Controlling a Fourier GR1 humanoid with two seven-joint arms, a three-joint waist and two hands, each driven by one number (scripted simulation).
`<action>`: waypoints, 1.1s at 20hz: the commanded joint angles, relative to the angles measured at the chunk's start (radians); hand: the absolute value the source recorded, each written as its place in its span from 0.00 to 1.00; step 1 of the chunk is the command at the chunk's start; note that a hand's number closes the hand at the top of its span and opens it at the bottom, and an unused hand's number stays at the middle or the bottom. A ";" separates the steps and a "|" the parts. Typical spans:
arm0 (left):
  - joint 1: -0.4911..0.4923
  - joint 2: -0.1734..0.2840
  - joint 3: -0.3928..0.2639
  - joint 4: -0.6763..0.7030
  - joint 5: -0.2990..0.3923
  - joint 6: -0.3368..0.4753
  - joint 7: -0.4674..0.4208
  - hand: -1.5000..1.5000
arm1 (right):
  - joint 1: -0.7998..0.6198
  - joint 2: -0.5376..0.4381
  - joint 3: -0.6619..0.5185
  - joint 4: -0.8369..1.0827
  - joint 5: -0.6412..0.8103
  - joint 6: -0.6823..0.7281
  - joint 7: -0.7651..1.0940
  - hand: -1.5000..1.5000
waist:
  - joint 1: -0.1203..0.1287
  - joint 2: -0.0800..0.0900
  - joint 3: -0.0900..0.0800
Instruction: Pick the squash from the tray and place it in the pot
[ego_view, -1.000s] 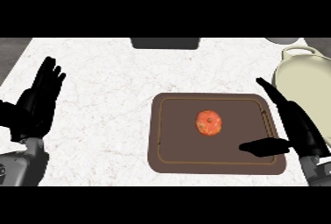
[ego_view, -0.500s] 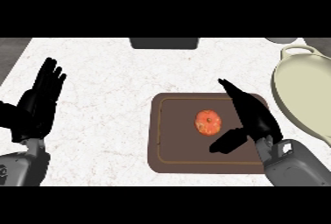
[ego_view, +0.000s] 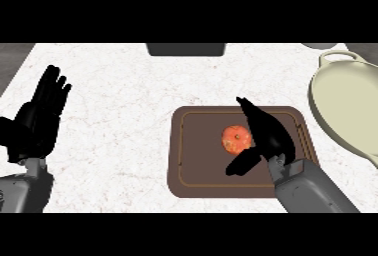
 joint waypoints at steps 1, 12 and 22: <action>0.044 -0.077 -0.062 -0.012 -0.065 0.039 -0.037 0.50 | 0.013 0.043 -0.014 0.031 0.067 0.016 0.029 0.00 | -0.002 0.000 0.000; 0.054 -0.063 0.028 0.087 -0.033 -0.071 -0.129 0.50 | 0.011 0.153 -0.093 0.179 0.200 0.044 -0.090 0.00 | -0.001 0.001 0.000; 0.038 -0.033 0.072 -0.070 -0.021 -0.087 0.036 0.50 | -0.001 0.191 -0.212 0.344 0.259 0.051 -0.251 0.00 | 0.001 0.000 0.000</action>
